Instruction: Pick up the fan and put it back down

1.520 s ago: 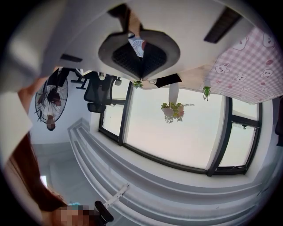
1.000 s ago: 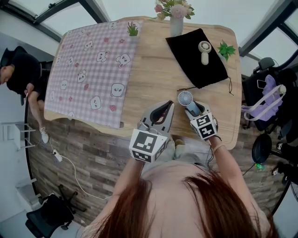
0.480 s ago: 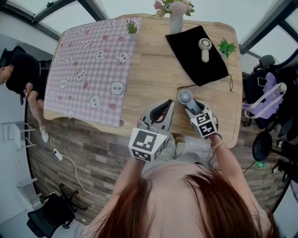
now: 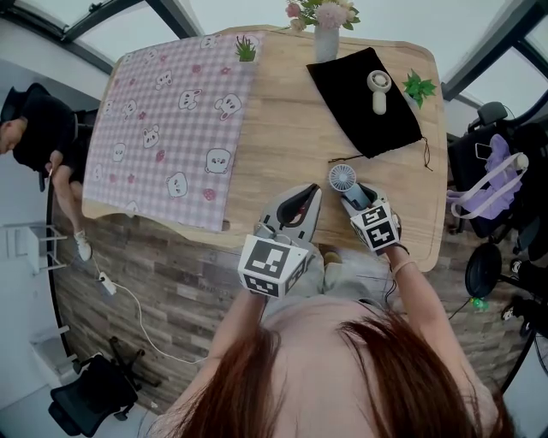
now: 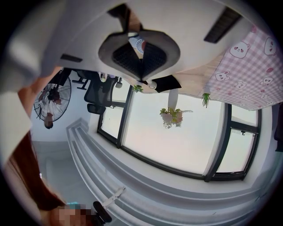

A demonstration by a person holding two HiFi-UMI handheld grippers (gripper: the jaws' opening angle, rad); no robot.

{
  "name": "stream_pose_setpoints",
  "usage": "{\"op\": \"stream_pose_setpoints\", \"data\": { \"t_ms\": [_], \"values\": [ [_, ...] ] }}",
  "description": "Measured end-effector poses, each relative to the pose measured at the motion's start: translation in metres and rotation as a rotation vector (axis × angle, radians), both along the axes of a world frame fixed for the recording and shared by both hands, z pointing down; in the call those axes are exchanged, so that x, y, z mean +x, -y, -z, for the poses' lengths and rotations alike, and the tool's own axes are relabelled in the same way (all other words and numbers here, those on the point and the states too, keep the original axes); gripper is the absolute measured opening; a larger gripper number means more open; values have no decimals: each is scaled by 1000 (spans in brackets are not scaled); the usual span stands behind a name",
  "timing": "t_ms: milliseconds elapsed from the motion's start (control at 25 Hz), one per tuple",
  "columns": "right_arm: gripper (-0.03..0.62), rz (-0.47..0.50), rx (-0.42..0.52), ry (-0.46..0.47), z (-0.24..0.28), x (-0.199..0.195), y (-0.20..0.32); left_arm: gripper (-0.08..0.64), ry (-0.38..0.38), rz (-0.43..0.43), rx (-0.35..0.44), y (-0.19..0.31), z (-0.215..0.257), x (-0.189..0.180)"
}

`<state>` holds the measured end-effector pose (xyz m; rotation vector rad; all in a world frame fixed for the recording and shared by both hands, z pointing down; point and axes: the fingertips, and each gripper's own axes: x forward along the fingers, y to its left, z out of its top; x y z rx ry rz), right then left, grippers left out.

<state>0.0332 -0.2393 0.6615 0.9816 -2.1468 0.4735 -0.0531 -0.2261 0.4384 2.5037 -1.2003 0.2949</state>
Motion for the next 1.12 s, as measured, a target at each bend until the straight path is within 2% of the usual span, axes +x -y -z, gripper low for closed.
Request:
{"op": "stream_pose_setpoints", "data": {
  "t_ms": [160, 720, 920, 1120],
  "values": [
    [250, 3, -12, -2, -1, 0, -3, 14, 0, 4, 1, -3, 1, -2],
    [251, 0, 92, 24, 38, 2, -11, 13, -1, 43, 26, -14, 12, -7],
    [230, -11, 135, 43, 57, 6, -18, 14, 0, 52, 41, -22, 17, -8],
    [182, -37, 187, 57, 75, 14, -22, 14, 3, 58, 52, -29, 22, -5]
  ]
}}
